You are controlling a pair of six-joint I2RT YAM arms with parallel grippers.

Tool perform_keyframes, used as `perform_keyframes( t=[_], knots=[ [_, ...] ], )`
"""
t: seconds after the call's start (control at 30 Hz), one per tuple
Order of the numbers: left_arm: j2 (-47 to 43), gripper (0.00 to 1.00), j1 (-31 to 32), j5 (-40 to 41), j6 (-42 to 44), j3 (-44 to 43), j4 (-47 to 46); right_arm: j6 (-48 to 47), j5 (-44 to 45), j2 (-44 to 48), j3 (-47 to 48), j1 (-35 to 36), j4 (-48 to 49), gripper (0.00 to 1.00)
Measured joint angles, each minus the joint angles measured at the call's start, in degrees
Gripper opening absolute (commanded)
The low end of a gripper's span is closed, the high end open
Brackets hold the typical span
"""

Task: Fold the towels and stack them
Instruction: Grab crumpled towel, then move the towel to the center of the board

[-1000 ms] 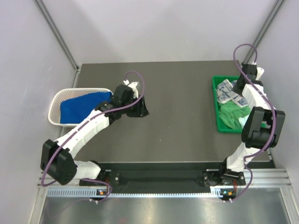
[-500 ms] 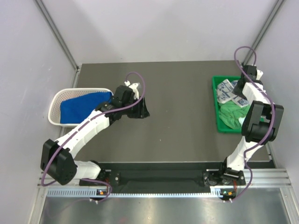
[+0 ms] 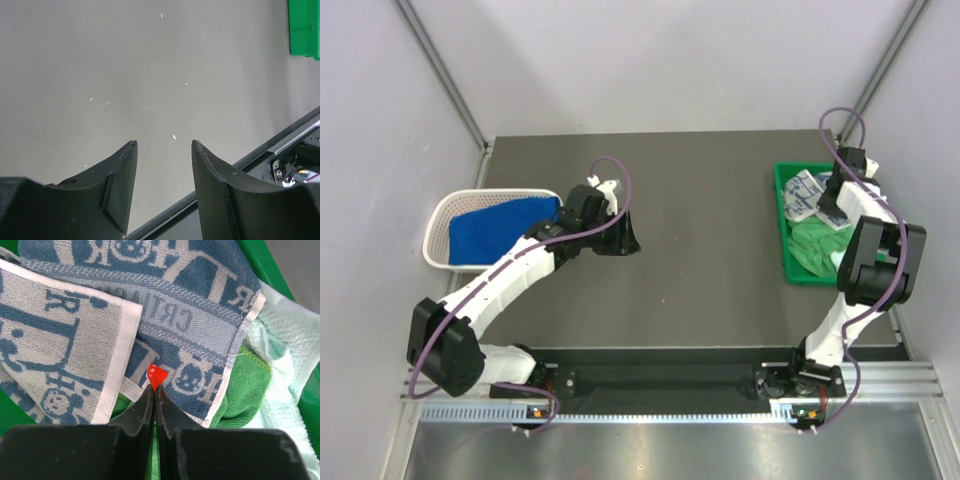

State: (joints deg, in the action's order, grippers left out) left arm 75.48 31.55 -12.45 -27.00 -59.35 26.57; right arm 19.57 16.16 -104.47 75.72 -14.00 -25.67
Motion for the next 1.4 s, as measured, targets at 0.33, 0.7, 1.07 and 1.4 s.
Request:
perform_keyframes(
  t=[0.33,0.7,1.07,1.4],
  knots=[
    [0.0,0.52,0.0,0.0,0.0,0.0,0.0,0.0,0.1,6.5,5.2,1.8,-3.7,0.0],
    [0.0,0.52,0.0,0.3,0.0,0.0,0.0,-2.0,0.7,14.1,20.3,11.9,-8.8,0.0],
    [-3.1,0.54,0.0,6.9,-0.4,0.0,0.3,-3.3,0.1,14.4,32.7,35.6,-13.3,0.0],
    [-7.8,0.59,0.0,9.9,-1.3,3.3,-12.5,-2.9,-0.7,14.4,34.2,50.8,-14.5,0.0]
  ],
)
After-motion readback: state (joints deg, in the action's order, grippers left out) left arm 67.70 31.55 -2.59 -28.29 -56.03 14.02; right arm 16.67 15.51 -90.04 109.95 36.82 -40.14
